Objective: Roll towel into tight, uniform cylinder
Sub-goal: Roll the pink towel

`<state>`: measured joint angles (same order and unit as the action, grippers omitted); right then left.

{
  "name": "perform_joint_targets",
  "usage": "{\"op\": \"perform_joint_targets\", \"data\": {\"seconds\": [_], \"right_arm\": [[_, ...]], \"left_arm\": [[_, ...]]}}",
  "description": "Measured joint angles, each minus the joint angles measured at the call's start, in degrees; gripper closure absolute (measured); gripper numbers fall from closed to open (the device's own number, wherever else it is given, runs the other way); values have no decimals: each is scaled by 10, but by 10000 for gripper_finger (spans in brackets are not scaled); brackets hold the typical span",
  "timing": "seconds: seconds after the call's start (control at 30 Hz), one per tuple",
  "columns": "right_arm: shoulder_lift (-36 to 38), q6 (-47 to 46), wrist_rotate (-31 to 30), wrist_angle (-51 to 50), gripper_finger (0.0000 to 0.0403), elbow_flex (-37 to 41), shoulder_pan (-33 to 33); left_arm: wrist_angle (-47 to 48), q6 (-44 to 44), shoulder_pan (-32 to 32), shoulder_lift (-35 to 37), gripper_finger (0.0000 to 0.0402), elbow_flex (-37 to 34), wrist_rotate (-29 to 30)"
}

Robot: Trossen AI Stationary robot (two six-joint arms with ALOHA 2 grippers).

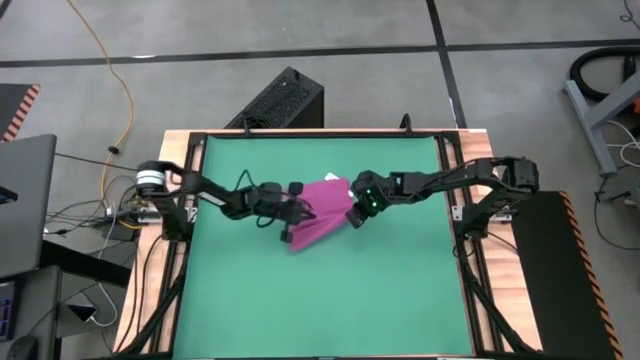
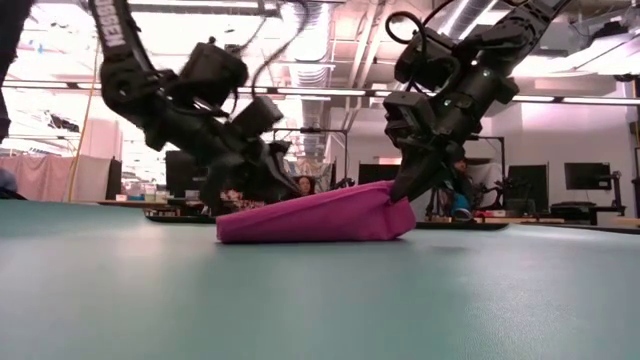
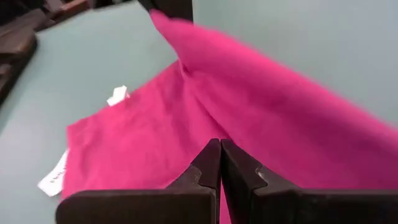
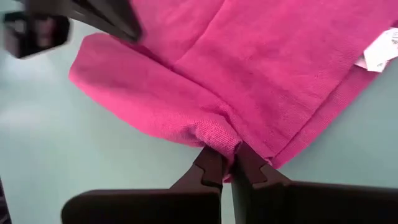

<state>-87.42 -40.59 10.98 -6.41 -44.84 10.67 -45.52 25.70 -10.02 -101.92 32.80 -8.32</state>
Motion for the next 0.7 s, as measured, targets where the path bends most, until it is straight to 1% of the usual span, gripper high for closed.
{"op": "perform_joint_targets", "data": {"seconds": [0.1,0.23,0.37,0.47,0.53,0.7], "right_arm": [[0,-13,-7,0,384,0,-14],[0,-25,-7,-5,384,0,-39],[0,-44,-8,-10,384,0,-65],[0,-63,-34,-10,384,0,-83],[0,-75,-40,-10,384,0,-89],[0,-81,-49,-13,384,0,-78]], "left_arm": [[4,0,0,-35,401,25,-1],[44,-6,0,-73,401,50,-6],[60,-30,1,-94,401,63,-33],[69,-55,10,-97,401,63,-47],[84,-69,20,-96,401,63,-57],[115,-115,52,-94,401,65,-62]]}}
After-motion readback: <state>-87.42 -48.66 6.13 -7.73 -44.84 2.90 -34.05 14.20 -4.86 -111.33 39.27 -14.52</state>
